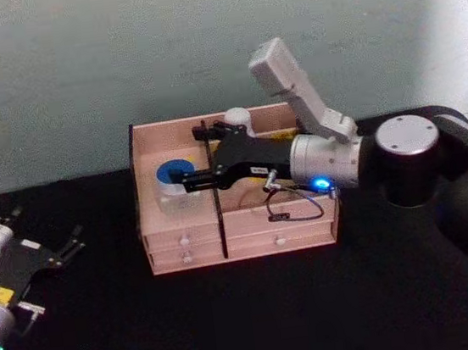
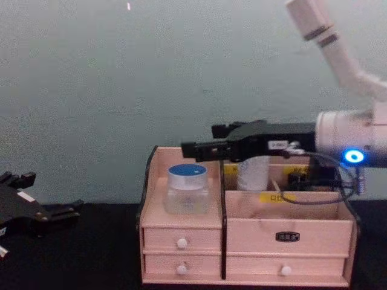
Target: Pick up the facial cleanser and watermelon frost from the table and place them into the tiered storage box.
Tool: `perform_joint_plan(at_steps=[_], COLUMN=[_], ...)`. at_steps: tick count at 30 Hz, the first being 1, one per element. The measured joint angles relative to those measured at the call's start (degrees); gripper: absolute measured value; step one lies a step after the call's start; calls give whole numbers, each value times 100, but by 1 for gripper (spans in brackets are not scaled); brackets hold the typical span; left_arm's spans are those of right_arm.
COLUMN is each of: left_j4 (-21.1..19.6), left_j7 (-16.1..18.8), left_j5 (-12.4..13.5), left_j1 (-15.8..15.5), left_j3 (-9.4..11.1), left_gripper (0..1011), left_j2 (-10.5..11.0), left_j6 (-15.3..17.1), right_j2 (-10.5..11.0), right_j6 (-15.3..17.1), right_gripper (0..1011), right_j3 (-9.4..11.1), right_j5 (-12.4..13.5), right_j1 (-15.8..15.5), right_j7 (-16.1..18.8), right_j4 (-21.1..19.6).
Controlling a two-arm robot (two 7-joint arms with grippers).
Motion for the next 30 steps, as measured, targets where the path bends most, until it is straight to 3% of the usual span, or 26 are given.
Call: perform_joint_plan(at_steps=[9,14,25,30], left_j4=[0,0,0,0], left_j7=[0,0,0,0], left_j5=[0,0,0,0], left_j1=[0,0,0,0], left_j3=[0,0,0,0], left_gripper=[1001,1001,1001,1001], left_j2=[0,0,0,0], left_j6=[0,0,0,0], right_j2=[651,1026,1271,1319], right_j6=[-33,-28,46,-1], right_gripper=[1002,1003,1003,1003], right_j3=[206,335,614,939], right_j5=[419,651,888,1000], right_j1=[-680,-1037,-1363,-1551], right_j7=[148,150,-373,-796], right_j4=[-1111,-1529,-1736,-1803])
